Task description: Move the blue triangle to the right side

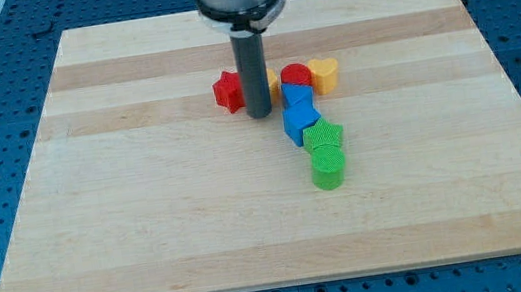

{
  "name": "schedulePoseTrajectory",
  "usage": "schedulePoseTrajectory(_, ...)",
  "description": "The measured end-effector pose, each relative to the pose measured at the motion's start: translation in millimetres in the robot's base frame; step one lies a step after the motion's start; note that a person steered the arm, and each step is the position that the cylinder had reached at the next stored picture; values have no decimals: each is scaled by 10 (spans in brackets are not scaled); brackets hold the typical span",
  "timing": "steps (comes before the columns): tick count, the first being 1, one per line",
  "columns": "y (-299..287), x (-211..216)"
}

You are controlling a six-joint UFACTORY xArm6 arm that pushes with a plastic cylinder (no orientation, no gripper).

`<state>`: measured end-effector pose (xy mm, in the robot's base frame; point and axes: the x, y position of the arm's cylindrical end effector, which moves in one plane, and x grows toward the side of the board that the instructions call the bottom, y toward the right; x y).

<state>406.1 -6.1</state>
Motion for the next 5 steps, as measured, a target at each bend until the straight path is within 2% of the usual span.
schedulePoseTrajectory(4,1349,84)
schedulePoseTrajectory(5,1398,117)
